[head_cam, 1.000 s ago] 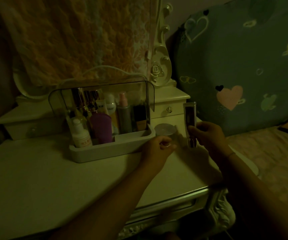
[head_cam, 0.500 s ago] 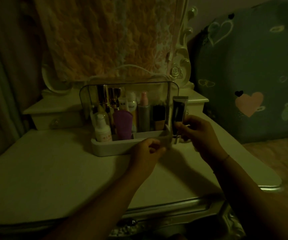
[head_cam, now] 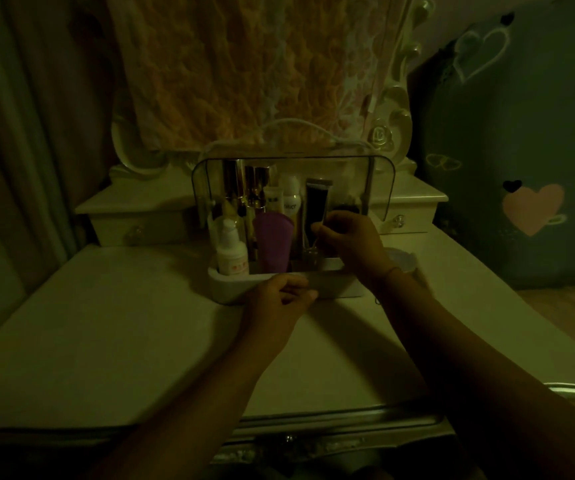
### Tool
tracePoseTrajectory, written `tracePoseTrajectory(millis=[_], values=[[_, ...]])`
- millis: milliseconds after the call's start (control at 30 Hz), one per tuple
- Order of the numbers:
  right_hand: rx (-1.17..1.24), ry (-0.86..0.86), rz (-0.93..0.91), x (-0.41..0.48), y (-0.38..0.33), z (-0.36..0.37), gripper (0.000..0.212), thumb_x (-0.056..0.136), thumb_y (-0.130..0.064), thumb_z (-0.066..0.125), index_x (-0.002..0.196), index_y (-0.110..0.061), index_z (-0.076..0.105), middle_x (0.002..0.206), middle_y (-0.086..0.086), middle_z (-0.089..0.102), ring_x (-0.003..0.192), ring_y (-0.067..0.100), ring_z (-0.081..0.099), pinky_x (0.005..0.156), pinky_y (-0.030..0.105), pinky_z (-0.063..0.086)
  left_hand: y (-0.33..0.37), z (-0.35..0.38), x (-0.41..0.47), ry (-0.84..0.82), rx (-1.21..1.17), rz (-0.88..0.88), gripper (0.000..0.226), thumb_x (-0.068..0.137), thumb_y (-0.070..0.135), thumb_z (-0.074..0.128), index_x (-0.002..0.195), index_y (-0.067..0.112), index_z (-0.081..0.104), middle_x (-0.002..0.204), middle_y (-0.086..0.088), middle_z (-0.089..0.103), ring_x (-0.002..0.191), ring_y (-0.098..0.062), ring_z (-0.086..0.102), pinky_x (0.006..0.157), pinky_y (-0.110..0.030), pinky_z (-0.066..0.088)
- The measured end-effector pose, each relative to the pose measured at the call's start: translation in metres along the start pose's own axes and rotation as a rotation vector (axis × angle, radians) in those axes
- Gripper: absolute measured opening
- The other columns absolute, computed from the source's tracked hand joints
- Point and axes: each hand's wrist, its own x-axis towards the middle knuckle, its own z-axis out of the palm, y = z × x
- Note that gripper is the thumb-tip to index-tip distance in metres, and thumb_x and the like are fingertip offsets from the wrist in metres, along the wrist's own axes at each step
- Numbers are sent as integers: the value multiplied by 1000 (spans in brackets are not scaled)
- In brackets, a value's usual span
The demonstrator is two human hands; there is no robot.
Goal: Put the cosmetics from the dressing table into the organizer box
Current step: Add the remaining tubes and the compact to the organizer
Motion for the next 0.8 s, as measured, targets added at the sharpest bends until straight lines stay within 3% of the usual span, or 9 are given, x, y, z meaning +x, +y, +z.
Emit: tracePoseTrajectory(millis=[67, 200, 467, 533, 633, 700, 800], values=[[-38, -22, 18, 3, 7, 5, 13, 88, -16, 60, 74, -15, 62, 71, 2, 63, 68, 15, 63, 63, 24, 53, 1, 0, -1, 1, -17, 10, 13, 80, 16, 69, 91, 19, 64, 80, 9, 63, 72, -1, 56, 56, -1, 43], [-107, -30, 39, 6, 15, 8, 15, 88, -18, 60, 73, -20, 60, 70, -8, 61, 61, -4, 58, 52, 8, 43, 2, -1, -1, 10, -1, 33, 15, 80, 17, 69, 94, 14, 66, 79, 12, 63, 70, 2, 56, 56, -2, 43], [-246, -99, 81, 11, 16, 7, 20, 85, -19, 63, 67, -18, 58, 62, -9, 54, 51, -5, 54, 45, 7, 37, 4, 0, -1, 17, -2, 31, 18, 80, 16, 68, 97, 10, 66, 79, 10, 62, 70, 0, 55, 56, -2, 41], [-279, -113, 91, 11, 16, 7, 13, 85, -20, 64, 77, -10, 64, 66, -6, 58, 58, -1, 55, 51, 12, 38, 4, -1, -1, 19, -3, 25, 16, 80, 17, 68, 95, 13, 66, 79, 10, 62, 70, 0, 55, 56, -2, 42], [-315, -126, 83, 10, 15, 7, 22, 84, -20, 65, 94, -1, 68, 83, 10, 68, 73, 17, 63, 62, 25, 49, 4, -1, -1, 19, -9, 14, 13, 80, 18, 68, 93, 17, 65, 79, 10, 62, 72, 0, 56, 55, -2, 42], [-320, -122, 77, 8, 13, 7, 24, 83, -19, 66, 98, 0, 68, 94, 17, 70, 85, 25, 66, 73, 35, 53, 4, -1, -2, 18, -8, 11, 14, 80, 19, 68, 93, 17, 65, 79, 10, 62, 72, 0, 56, 56, -3, 43], [-348, -112, 65, 7, 12, 6, 23, 83, -18, 66, 98, 0, 68, 96, 19, 70, 89, 27, 67, 77, 36, 53, 5, -1, -2, 12, -10, 10, 15, 80, 19, 68, 95, 15, 65, 79, 10, 63, 72, 1, 56, 56, -3, 43]])
